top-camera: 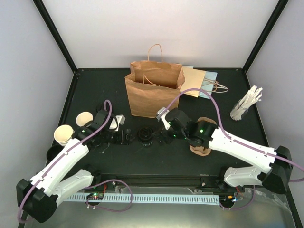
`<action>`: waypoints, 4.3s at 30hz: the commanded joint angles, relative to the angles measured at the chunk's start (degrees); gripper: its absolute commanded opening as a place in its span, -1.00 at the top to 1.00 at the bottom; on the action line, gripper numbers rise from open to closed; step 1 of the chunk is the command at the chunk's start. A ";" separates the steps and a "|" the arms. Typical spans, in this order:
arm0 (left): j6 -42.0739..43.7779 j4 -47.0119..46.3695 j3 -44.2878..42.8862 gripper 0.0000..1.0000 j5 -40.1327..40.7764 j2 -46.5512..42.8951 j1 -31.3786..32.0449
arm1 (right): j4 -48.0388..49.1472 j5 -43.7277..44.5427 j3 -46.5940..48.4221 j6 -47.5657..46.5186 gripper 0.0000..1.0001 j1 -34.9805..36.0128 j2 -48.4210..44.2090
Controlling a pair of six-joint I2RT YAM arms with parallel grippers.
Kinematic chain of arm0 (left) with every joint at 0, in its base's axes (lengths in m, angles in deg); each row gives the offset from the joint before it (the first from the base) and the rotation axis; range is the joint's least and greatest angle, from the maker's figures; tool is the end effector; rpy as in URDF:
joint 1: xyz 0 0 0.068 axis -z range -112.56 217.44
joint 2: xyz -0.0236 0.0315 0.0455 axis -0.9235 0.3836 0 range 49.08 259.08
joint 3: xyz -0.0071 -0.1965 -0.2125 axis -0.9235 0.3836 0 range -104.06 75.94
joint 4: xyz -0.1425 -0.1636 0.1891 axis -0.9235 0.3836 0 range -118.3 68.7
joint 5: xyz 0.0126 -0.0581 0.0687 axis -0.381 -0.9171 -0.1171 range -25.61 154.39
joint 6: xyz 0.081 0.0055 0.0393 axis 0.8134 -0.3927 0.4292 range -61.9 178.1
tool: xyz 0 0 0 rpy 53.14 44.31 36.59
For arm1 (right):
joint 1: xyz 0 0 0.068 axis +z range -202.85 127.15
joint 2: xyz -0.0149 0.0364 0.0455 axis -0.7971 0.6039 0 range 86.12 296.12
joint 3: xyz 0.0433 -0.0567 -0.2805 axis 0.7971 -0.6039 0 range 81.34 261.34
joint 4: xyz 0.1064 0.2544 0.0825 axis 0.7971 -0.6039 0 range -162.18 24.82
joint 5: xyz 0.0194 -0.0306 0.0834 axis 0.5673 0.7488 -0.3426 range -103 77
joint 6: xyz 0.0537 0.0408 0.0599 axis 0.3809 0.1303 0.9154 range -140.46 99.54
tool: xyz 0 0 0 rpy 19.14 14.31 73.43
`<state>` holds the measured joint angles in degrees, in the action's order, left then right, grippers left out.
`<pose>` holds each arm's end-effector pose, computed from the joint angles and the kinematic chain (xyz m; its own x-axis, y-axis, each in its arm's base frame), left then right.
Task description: Pack the takeout coffee
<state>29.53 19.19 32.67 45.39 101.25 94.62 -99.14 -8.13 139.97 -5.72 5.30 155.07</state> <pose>0.1744 -0.1191 0.2276 -0.9339 -0.0290 -0.3564 0.1656 0.8483 -0.5029 0.1688 0.2587 0.2782 -0.5634 -0.4266 -0.7075 -0.6938 0.7092 0.1249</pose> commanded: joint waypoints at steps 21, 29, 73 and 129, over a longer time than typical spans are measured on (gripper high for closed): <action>-7.71 -19.88 16.85 -0.56 -20.37 -1.69 -2.92 | -8.06 -2.74 14.74 -5.34 -0.75 2.75 19.91; -9.84 -24.95 17.86 -0.33 -20.07 0.13 -3.96 | -7.86 -3.94 17.23 -5.51 -0.76 2.75 25.21; -14.42 -38.44 21.17 0.04 -25.56 8.87 -7.49 | -11.38 -8.45 22.71 -10.53 -0.44 0.57 34.05; -10.73 -13.48 10.54 -0.30 -15.03 -8.20 -7.58 | -5.65 -0.71 7.66 0.00 -0.30 0.27 23.31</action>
<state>14.84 -7.48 49.30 25.82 96.85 87.02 -99.16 -10.06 149.83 -7.53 5.89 180.11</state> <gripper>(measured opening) 0.610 0.727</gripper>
